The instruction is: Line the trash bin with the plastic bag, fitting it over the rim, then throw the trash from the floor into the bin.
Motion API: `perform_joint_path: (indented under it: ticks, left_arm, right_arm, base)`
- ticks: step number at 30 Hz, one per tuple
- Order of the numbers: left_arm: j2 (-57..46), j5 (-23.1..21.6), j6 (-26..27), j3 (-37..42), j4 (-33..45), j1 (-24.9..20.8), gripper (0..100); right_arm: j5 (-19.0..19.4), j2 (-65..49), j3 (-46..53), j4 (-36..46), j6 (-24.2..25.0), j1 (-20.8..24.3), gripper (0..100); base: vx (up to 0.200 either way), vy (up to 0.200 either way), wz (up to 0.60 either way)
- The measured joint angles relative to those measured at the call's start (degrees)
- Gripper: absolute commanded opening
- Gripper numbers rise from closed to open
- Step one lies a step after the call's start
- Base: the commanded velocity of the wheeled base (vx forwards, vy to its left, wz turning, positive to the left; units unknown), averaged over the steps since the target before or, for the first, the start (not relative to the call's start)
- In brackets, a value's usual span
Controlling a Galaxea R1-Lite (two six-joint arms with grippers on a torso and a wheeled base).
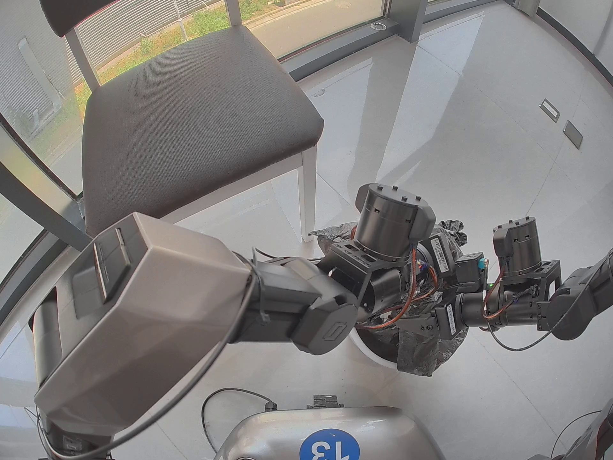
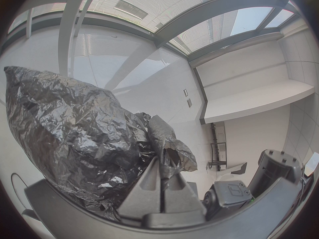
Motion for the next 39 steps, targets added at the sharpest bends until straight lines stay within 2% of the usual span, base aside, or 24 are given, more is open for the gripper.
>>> perform_joint_path:
  ticks: [1,21,22,39]
  left_arm:
    - [0.0,0.0,0.0,0.0,0.0,0.0,0]
    - [0.2,1.3,0.7,0.0,-0.1,-0.1,0]
    - [0.2,1.3,0.6,0.0,-0.1,-0.1,100]
    - [-0.2,2.8,0.0,0.2,-0.6,0.2,100]
  right_arm:
    - [0.0,0.2,0.0,0.0,-0.2,0.0,0]
    - [-0.1,0.7,1.4,0.0,-0.3,-0.3,0]
    - [-0.1,0.7,1.4,0.0,-0.2,-0.3,0]
    - [-0.1,-0.3,3.4,0.0,-0.2,-0.3,0]
  base:
    - [0.0,0.0,0.0]
    - [0.0,0.0,0.0]
    - [0.0,0.0,0.0]
    - [0.0,0.0,0.0]
